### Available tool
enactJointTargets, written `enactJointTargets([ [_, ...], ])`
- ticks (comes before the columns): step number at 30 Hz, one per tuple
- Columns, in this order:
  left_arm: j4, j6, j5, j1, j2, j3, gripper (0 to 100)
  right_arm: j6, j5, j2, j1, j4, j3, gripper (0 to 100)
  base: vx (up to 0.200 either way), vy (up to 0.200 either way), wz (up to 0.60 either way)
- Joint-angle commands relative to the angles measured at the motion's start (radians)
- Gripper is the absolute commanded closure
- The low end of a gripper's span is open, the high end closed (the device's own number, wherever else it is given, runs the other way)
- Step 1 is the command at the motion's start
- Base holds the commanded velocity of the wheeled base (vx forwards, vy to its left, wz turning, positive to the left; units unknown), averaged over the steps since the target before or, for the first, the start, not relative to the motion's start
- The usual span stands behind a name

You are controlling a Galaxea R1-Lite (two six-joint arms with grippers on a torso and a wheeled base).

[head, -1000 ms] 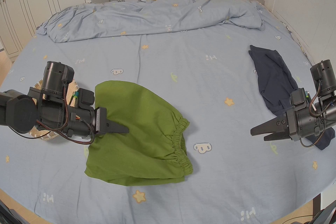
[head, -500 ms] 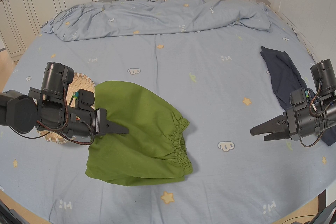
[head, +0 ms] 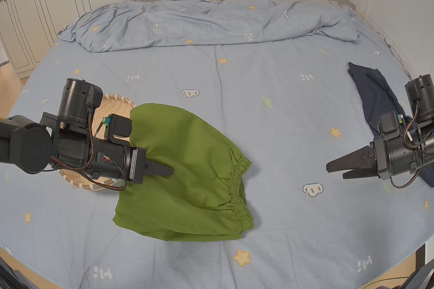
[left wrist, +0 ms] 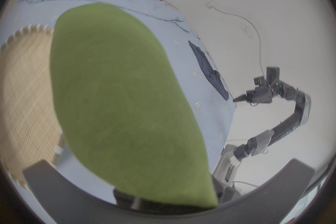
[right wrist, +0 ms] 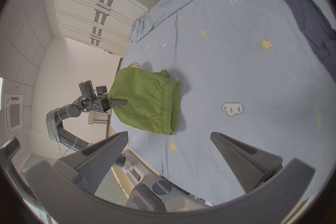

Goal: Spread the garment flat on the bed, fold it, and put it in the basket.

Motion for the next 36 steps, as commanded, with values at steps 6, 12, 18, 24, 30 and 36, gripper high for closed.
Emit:
enactJointTargets([
  [6, -0.002, 0.174, 0.014, -0.037, -0.032, -0.061, 100, 0.000, 0.000, -0.014, 0.000, -0.001, 0.001, 0, 0.000, 0.000, 0.00],
  [12, -0.011, 0.220, 0.022, 0.023, -0.133, -0.073, 100, 0.000, -0.003, -0.031, 0.003, 0.001, 0.000, 0, 0.000, 0.000, 0.00],
  [18, -0.019, 0.249, 0.024, 0.083, -0.198, -0.072, 100, 0.000, -0.006, -0.054, -0.002, 0.001, -0.002, 0, 0.000, 0.000, 0.00],
  [24, -0.099, 0.249, 0.008, 0.198, -0.227, -0.067, 100, 0.000, -0.006, -0.060, 0.004, 0.001, -0.002, 0, 0.000, 0.000, 0.00],
  [30, -0.160, 0.229, -0.015, 0.310, -0.205, -0.083, 100, 0.000, -0.006, -0.063, -0.003, 0.001, -0.004, 0, 0.000, 0.000, 0.00],
  [36, -0.160, 0.182, -0.048, 0.442, -0.195, -0.109, 100, 0.000, -0.006, -0.068, -0.008, -0.001, -0.004, 0, 0.000, 0.000, 0.00],
])
